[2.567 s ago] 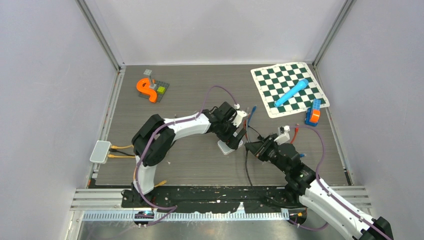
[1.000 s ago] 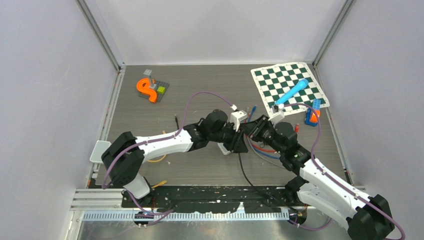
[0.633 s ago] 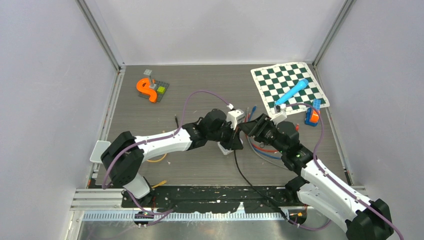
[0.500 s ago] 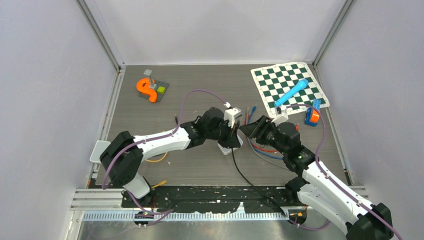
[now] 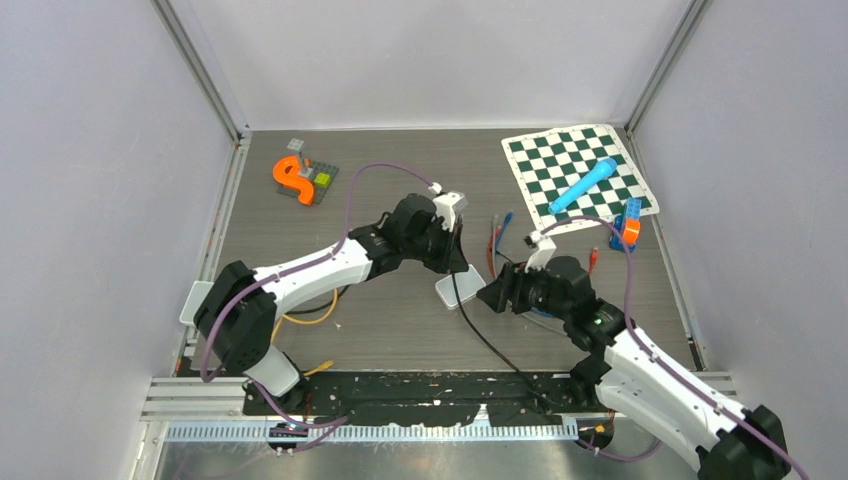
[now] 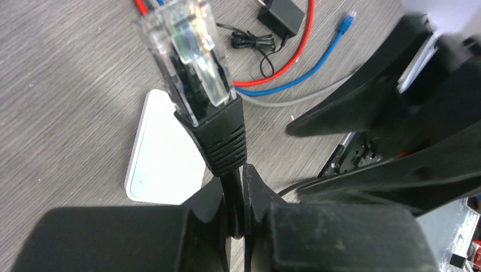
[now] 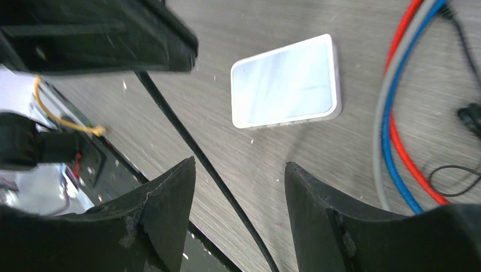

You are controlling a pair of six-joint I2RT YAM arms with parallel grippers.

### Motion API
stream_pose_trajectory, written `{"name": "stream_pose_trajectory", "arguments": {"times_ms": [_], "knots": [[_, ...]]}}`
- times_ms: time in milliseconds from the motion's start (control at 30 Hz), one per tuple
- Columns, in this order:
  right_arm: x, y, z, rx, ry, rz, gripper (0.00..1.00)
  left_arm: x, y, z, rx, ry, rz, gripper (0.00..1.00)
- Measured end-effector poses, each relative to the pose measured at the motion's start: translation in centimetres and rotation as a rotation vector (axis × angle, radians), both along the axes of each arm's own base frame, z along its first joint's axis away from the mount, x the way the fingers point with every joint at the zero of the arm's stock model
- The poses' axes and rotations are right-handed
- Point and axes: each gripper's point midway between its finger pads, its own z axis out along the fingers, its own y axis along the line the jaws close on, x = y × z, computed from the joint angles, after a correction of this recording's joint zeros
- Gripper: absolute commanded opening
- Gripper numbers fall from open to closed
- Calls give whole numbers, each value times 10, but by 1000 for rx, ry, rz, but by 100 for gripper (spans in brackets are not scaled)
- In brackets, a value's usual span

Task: Pull the plug from the switch port
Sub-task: Place the connector at the center of the board.

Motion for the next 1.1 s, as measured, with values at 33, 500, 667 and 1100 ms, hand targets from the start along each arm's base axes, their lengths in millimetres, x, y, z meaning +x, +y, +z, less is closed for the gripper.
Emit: {"name": "stream_pose_trajectory", "arguments": {"times_ms": [33,500,667,1100], "knots": [[-3,3,-7,-26,11,29,64,1,-1,4,-5,-3,1,0],[-18,54,-4,-115,-97,256,59,3,2,5,20,59,56,0],[-22,63,-5,-160,-167,283,57,4,-1,10,3,79,69,0],[-7,70,-15,-278,-274,224,34,2,-3,12,-13,113,76,0]]}}
